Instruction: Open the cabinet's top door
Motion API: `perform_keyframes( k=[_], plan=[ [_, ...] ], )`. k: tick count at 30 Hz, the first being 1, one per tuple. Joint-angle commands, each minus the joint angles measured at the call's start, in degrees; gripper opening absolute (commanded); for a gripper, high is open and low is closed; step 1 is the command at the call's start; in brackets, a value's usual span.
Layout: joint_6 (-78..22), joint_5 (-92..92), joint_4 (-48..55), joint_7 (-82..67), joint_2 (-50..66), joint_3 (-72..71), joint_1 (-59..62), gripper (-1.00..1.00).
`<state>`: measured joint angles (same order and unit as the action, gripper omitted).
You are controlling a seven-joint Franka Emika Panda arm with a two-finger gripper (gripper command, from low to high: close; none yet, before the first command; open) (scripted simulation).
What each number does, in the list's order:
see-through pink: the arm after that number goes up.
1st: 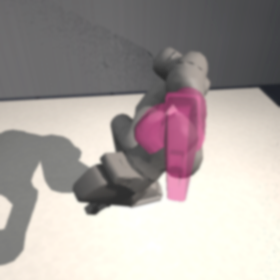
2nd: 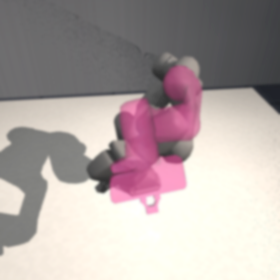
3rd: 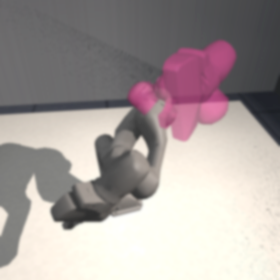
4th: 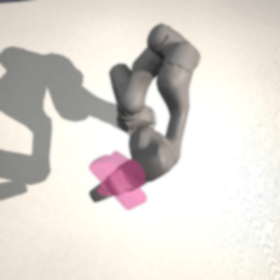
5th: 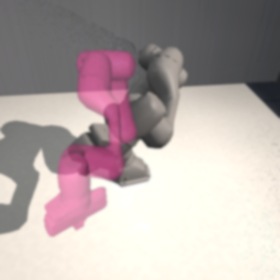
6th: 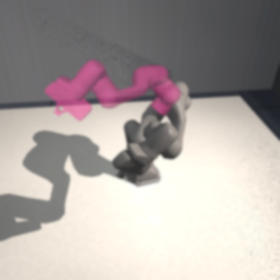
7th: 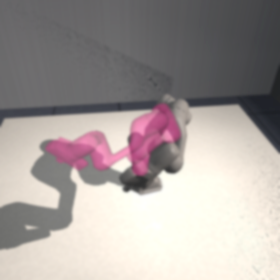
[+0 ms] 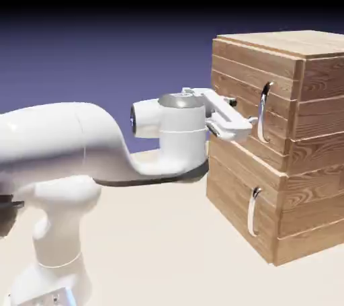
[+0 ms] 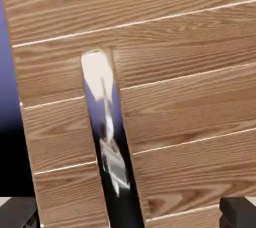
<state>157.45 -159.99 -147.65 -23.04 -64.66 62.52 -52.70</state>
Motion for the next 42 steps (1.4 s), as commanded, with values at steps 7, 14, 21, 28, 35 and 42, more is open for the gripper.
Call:
perform_keyframes(
  k=[7, 14, 21, 28, 35, 42],
  plan=[
    [-2.2, -5.7, 6.5, -1.2, 1.8, 5.8, -9.8, 0.0],
    [-5.4, -6.0, 3.1, 7.8, 8.6, 0.0, -3.3, -1.0],
    [-6.7, -5.9, -1.4, 21.9, 17.7, -13.6, 11.3, -1.0],
    [-10.9, 5.5, -9.3, 20.1, 16.1, -27.6, 24.2, -1.0],
    [-17.7, 23.0, -17.9, 11.9, 9.3, -39.9, 31.3, -1.0],
    [-25.2, 40.4, -23.6, 5.3, 3.1, -51.3, 33.0, -1.0]
  ],
)
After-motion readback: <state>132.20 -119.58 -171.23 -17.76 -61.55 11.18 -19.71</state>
